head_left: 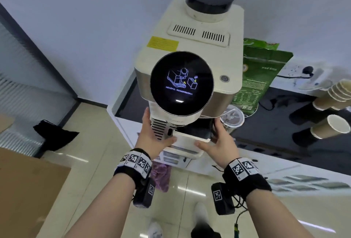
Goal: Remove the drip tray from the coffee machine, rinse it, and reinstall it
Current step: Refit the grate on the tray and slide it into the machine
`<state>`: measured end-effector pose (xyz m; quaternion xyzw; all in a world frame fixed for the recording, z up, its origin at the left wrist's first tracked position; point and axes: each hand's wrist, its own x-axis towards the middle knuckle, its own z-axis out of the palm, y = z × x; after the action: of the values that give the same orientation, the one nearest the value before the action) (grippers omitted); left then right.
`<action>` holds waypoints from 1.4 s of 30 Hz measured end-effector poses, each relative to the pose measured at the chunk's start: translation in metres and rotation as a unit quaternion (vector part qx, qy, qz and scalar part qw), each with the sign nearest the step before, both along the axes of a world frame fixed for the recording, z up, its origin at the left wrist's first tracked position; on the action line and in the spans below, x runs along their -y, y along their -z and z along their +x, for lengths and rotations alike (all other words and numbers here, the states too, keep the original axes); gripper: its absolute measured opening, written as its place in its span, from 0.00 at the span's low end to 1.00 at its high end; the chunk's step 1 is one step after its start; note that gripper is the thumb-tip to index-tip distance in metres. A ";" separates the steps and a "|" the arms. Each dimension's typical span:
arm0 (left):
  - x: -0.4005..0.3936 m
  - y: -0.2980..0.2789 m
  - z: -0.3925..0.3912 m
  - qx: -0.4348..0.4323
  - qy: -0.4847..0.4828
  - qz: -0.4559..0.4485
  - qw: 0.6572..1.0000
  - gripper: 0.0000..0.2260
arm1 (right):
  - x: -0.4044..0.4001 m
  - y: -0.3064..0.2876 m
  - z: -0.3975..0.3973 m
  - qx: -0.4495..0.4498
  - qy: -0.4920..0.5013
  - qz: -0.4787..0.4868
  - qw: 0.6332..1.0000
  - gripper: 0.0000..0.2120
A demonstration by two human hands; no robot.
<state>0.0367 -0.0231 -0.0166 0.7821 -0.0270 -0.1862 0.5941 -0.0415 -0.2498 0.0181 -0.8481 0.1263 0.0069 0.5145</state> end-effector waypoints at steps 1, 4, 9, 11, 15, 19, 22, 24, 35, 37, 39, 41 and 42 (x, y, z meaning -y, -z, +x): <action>0.000 -0.001 0.003 0.002 0.008 -0.006 1.000 0.60 | 0.003 0.002 0.002 -0.007 -0.007 0.012 1.000 0.49; 0.000 -0.003 0.007 0.023 0.016 0.000 1.000 0.61 | 0.005 0.007 0.006 -0.015 -0.011 0.042 0.999 0.51; 0.000 0.002 0.003 0.024 -0.003 0.041 0.999 0.73 | 0.009 0.013 0.003 -0.028 -0.004 0.047 0.999 0.49; -0.002 0.007 -0.003 0.009 0.002 0.036 0.999 0.74 | 0.008 0.014 -0.001 -0.026 -0.004 0.046 0.999 0.47; 0.005 0.003 -0.002 0.046 -0.008 0.056 0.997 0.72 | 0.011 0.006 -0.005 -0.002 0.023 0.056 0.998 0.42; 0.017 -0.011 0.006 0.076 -0.024 0.036 0.996 0.68 | 0.011 -0.011 -0.001 0.039 0.070 0.039 0.996 0.36; 0.020 -0.012 0.010 0.105 -0.064 0.037 0.992 0.64 | 0.001 -0.018 0.005 0.054 0.109 0.014 0.992 0.30; 0.018 -0.010 0.008 0.110 -0.085 0.044 0.989 0.62 | -0.006 -0.018 0.006 0.042 0.133 0.018 0.990 0.25; -0.006 -0.035 -0.006 0.102 -0.172 0.111 0.974 0.40 | -0.053 -0.048 0.015 0.012 0.176 -0.131 0.976 0.12; -0.022 -0.039 -0.007 0.092 -0.162 0.139 0.972 0.32 | -0.065 -0.054 0.014 0.019 0.161 -0.151 0.975 0.13; -0.039 -0.042 -0.012 0.083 -0.150 0.171 0.970 0.27 | -0.081 -0.057 0.009 0.028 0.158 -0.155 0.975 0.13; -0.050 -0.038 -0.015 0.075 -0.167 0.185 0.965 0.29 | -0.093 -0.060 0.005 0.031 0.163 -0.152 0.974 0.13; -0.055 -0.040 -0.018 0.056 -0.197 0.178 0.962 0.32 | -0.099 -0.063 0.004 0.032 0.165 -0.151 0.974 0.13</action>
<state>0.0187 0.0318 0.0238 0.8745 0.1276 -0.0232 0.4673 -0.0374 -0.1512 0.0812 -0.8832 0.2473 -0.1239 0.3787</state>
